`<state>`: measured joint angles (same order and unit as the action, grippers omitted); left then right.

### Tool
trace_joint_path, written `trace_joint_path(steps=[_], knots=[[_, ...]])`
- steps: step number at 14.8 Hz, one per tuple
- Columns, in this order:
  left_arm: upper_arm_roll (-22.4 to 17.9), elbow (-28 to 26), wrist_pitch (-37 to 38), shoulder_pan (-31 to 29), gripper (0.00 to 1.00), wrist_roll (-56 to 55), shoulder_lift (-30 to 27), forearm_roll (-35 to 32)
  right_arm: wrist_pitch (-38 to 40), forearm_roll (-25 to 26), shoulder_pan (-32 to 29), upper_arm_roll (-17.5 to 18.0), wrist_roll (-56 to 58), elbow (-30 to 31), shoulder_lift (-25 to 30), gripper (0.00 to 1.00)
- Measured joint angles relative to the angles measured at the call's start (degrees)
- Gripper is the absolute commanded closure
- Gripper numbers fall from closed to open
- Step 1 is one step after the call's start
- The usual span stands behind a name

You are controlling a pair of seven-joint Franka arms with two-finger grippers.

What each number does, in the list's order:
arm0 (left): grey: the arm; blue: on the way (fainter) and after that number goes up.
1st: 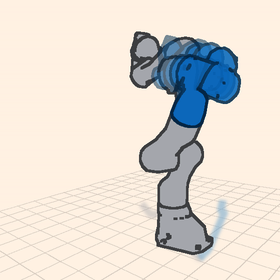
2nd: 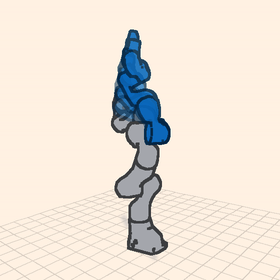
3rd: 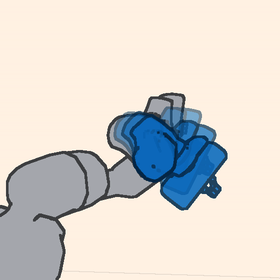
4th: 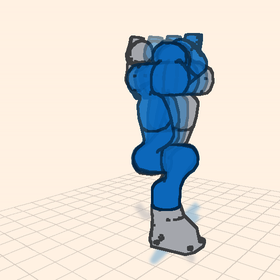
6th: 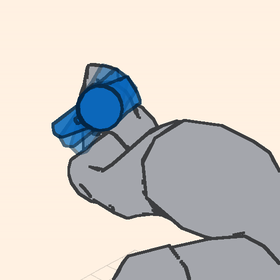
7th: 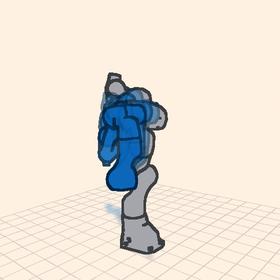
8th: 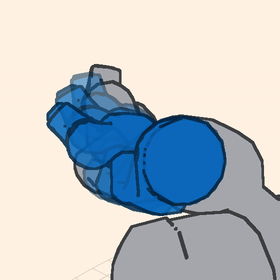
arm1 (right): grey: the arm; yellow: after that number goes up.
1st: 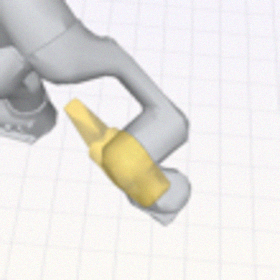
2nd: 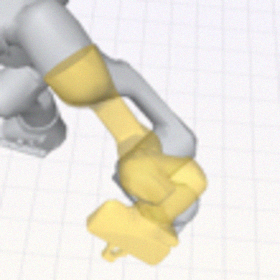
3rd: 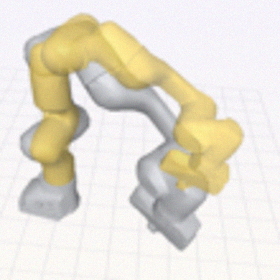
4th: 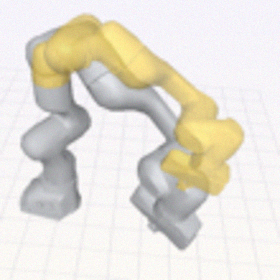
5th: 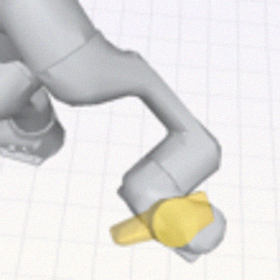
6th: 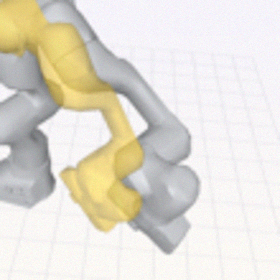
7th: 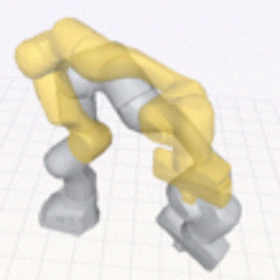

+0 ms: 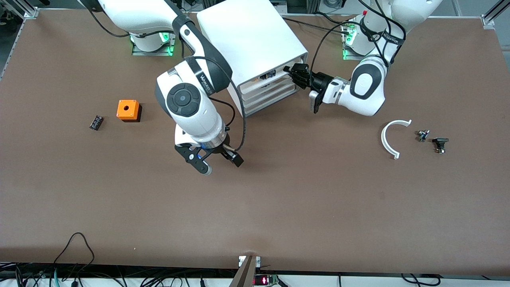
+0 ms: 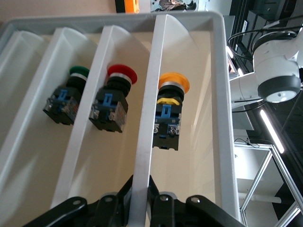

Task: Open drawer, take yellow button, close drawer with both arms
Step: 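Pull the drawer further open while the right gripper reaches the yellow button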

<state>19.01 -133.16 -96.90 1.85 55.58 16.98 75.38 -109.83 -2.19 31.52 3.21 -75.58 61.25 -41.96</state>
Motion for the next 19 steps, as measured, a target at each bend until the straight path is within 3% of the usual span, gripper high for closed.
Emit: trace_joint_path(steps=[7,12,17,18,19], knots=[[-0.2,8.4,0.4,-5.5,1.0,-0.9,4.6,-6.5,0.4,0.0,4.2,0.0,-7.7,-3.8,-0.2,0.0],[-0.3,18.9,1.6,-10.8,1.0,-5.7,8.3,-15.7,0.4,0.0,8.1,0.0,-16.4,-4.7,-0.2,0.0],[-0.3,23.3,2.9,-11.8,0.97,-6.6,11.9,-17.2,0.4,0.0,11.8,0.0,-24.3,-6.5,-0.2,0.0],[-0.3,23.5,3.0,-11.9,0.61,-6.6,12.1,-17.2,0.4,0.0,12.6,0.0,-25.9,-6.8,-0.2,0.0],[-0.3,23.7,3.0,-11.9,0.01,-6.6,12.3,-17.2,0.4,0.0,13.3,0.0,-27.3,-7.1,-0.2,0.0]])
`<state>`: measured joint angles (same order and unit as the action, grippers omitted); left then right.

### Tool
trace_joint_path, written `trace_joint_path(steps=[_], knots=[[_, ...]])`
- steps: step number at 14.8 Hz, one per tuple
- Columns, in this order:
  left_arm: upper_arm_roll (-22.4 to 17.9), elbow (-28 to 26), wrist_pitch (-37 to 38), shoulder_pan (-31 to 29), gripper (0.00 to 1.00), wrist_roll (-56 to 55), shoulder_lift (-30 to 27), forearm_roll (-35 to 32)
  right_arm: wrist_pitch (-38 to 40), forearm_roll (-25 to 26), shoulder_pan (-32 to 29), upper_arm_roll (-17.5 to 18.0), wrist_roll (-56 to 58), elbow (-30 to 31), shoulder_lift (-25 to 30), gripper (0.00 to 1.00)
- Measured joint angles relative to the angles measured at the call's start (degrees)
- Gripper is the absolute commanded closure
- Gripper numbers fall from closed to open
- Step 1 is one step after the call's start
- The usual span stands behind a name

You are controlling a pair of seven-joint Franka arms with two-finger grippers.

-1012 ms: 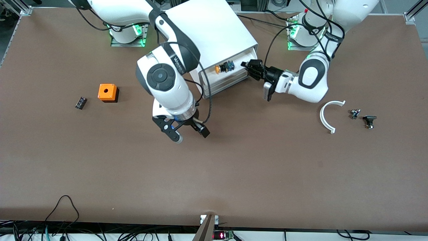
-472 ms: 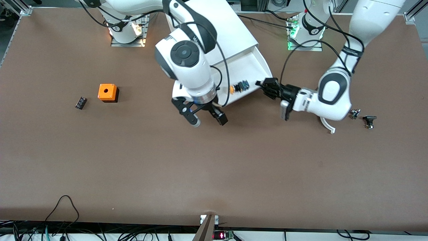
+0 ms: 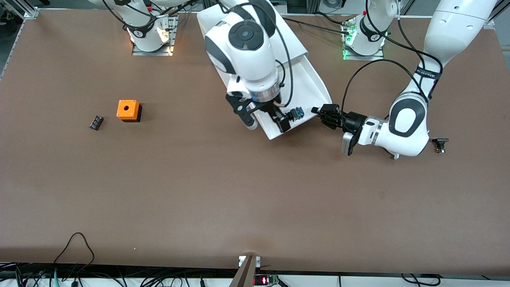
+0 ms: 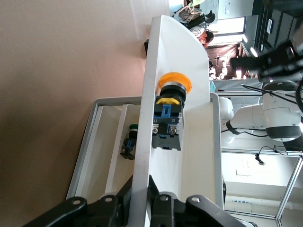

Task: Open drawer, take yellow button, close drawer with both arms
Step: 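Pull the drawer further open while the right gripper reaches the yellow button, then grasp the yellow button with the right gripper while the left gripper releases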

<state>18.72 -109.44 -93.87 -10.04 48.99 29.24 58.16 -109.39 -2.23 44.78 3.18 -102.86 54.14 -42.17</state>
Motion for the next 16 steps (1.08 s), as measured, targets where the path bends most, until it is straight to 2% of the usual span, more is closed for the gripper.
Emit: trace_joint_path(steps=[8,13,14,15,16], knots=[[-0.2,2.6,0.7,-1.4,0.0,-1.6,0.1,-3.3,-3.2,0.0,4.6,-0.2,-9.5,-0.2,-1.5,0.0],[-0.2,13.2,10.0,-3.9,0.0,-14.2,-0.1,-12.2,-5.5,0.1,5.7,-0.2,-10.1,-0.2,-5.6,0.0],[-0.2,15.0,11.5,-4.4,0.0,-15.9,-0.2,-14.0,-5.7,0.1,5.8,-0.2,-10.1,-0.2,-6.0,0.02],[-0.2,16.9,13.1,-4.8,0.0,-17.7,-0.2,-16.2,-5.9,0.1,5.9,-0.2,-10.1,-0.2,-6.3,0.14],[-0.2,18.7,14.6,-5.1,0.0,-19.6,-0.2,-18.0,-6.0,0.1,6.0,-0.2,-10.1,-0.2,-6.4,0.31]])
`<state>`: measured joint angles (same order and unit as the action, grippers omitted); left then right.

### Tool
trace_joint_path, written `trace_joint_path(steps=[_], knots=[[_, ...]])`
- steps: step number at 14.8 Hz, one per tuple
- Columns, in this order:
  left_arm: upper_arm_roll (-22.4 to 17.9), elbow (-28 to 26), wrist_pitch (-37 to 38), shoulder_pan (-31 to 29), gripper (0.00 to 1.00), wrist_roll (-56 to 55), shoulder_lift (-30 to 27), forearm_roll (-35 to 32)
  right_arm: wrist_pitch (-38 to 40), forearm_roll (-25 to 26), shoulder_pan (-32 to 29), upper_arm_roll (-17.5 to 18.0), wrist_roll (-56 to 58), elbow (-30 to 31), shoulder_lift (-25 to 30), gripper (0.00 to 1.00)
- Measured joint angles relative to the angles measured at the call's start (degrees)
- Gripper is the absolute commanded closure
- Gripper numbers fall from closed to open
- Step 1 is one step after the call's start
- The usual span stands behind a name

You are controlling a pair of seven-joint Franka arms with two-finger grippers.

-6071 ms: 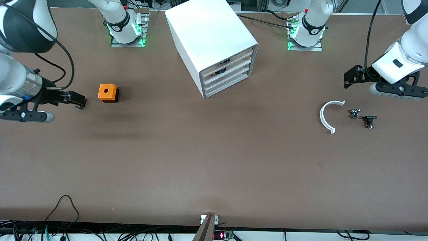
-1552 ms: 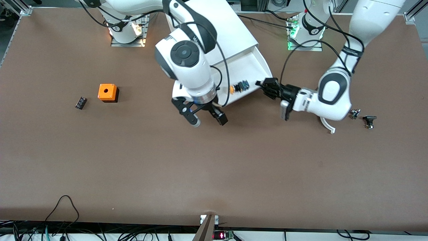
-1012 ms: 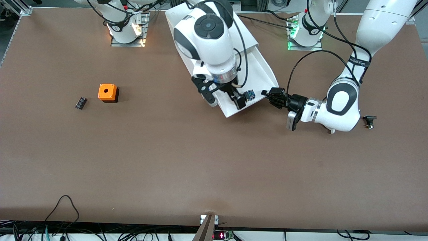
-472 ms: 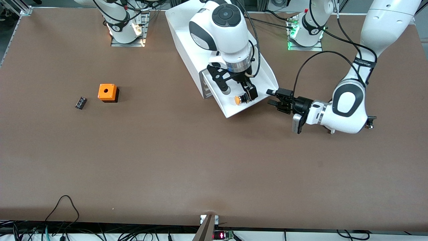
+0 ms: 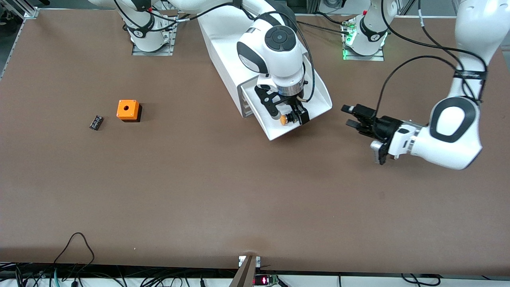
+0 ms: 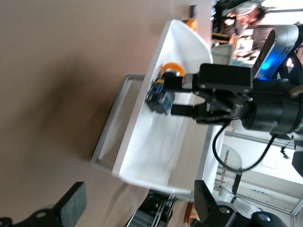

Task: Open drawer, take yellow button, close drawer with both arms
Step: 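Grasp the yellow button with the right gripper while the left gripper releases, then lift the button out with the right gripper while the left gripper pushes the drawer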

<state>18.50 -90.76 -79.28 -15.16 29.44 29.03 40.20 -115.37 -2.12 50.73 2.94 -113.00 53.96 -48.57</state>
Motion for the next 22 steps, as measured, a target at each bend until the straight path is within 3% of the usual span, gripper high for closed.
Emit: trace_joint_path(steps=[3,4,10,16,22], knots=[[0.0,5.3,3.5,-0.5,0.0,-6.2,-0.4,-3.8,-0.2,0.7,0.1,0.0,0.0,0.0,0.0,0.86],[0.1,6.9,4.3,-0.5,0.0,-8.4,-0.7,-5.6,-0.4,1.0,0.3,0.0,0.0,0.0,0.0,1.0],[1.5,12.3,5.4,0.8,0.0,-15.7,-4.6,-20.9,-0.6,1.3,0.6,0.0,0.2,-0.2,0.0,1.0],[1.7,18.1,5.3,7.3,0.0,-16.9,-7.3,-41.9,1.0,1.3,0.7,0.0,4.2,-2.1,3.6,1.0],[1.2,19.8,3.2,8.5,0.0,-20.8,-7.3,-43.7,2.1,1.3,-3.9,-0.7,25.5,-1.9,5.4,1.0]])
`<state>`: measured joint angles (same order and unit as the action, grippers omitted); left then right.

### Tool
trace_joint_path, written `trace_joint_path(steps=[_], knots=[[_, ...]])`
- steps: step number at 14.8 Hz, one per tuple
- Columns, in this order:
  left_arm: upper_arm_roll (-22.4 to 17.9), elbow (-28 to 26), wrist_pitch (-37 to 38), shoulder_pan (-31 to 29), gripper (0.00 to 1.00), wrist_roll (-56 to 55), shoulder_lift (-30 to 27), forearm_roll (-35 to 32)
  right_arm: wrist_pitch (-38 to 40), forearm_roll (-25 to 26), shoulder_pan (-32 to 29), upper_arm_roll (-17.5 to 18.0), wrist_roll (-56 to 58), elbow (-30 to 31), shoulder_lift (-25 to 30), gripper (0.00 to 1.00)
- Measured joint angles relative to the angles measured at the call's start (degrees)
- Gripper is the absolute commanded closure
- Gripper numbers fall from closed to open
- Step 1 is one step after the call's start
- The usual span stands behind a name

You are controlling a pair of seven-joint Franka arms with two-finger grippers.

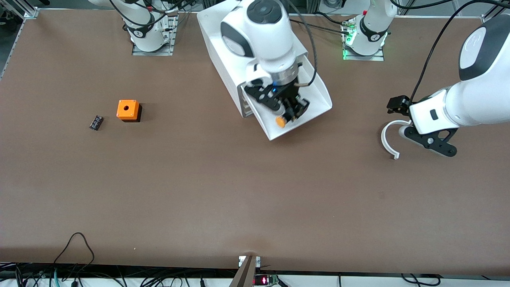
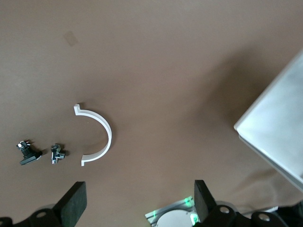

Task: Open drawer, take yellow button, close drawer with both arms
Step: 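Lift the button out with the right gripper while the left gripper pushes the drawer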

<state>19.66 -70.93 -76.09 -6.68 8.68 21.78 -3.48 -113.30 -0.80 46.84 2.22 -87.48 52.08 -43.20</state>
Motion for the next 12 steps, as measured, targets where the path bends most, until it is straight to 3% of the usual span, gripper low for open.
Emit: trace_joint_path(steps=[6,12], knots=[[0.2,-3.2,-11.8,2.6,0.01,-24.2,1.9,1.0,6.9,-1.9,-11.1,-0.1,26.0,0.1,-0.2,1.0],[0.4,-12.9,-29.4,10.1,0.01,-46.1,2.6,1.1,12.5,-2.7,-21.7,-0.1,48.6,1.6,-0.6,1.0]])
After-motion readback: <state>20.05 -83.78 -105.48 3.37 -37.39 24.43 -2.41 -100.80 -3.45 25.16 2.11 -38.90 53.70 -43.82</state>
